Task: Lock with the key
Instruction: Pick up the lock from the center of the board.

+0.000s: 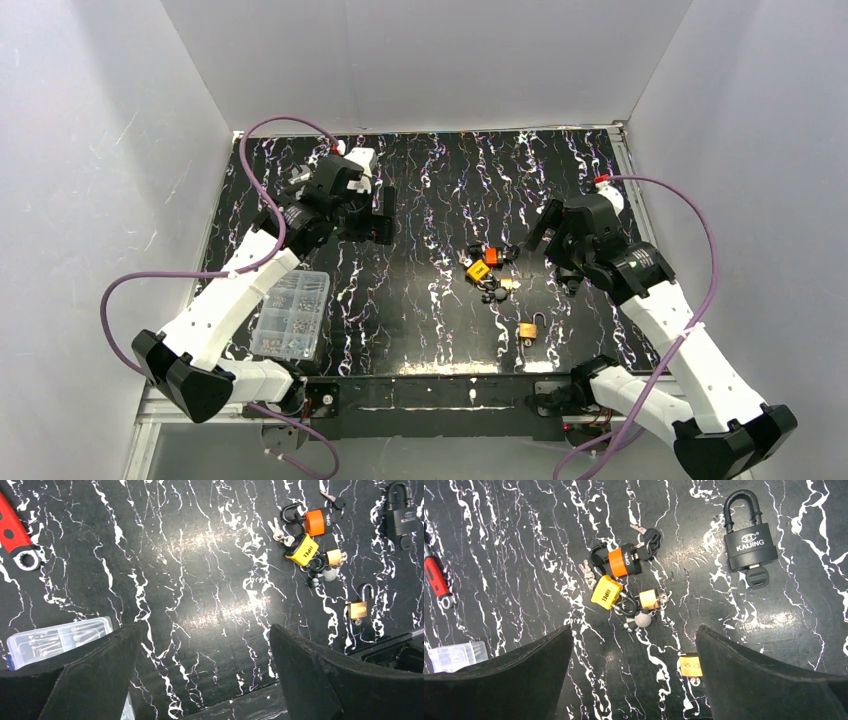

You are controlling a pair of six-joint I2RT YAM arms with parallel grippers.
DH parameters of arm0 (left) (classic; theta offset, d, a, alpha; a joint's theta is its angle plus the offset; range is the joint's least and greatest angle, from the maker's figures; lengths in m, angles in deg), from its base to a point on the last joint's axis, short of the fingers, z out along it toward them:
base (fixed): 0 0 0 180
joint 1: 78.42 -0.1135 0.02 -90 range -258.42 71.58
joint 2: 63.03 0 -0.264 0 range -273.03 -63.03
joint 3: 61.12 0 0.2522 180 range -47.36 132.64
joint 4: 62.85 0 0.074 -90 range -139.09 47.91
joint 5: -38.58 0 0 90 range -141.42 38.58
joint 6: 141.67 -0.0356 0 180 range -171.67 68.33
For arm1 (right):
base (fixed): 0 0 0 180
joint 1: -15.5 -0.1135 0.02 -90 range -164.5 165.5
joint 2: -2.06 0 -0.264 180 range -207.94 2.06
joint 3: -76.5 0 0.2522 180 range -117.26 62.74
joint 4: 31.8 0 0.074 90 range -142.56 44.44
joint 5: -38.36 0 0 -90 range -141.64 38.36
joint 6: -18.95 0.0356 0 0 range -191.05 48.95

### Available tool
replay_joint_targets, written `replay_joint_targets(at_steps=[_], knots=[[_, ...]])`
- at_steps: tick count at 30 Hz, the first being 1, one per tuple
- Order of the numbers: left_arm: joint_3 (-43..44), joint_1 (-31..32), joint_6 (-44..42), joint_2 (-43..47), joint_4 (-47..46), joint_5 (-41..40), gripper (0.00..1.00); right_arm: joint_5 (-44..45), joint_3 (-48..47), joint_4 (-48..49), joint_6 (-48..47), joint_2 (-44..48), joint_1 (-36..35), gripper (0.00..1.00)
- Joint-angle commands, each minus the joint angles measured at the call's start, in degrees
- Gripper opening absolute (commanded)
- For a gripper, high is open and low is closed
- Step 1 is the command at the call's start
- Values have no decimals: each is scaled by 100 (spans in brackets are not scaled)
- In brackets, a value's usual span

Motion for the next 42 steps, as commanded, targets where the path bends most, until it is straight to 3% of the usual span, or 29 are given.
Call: replay_joint_targets(at_steps=[1,7,14,23,34,42], knots=[[175,20,88,-48,248,-354,100,266,-233,-101,190,-46,141,98],[317,-29,54,-352,527,-428,99,33,166,20,194,-120,599,98],[-138,-400,-10,21,35,417,99,-681,478,245,144,-209,1682,98],[-288,-628,-11,105,-21,778,100,-1684,1183,720,439,-898,2772,94],[-495,-817,85,161,-54,1035,100,-1635,1018,1121,1525,-2066,3578,85],[-371,-862,152,65,-35,1144,99,-1067,296,716,1781,-2828,3646,78]])
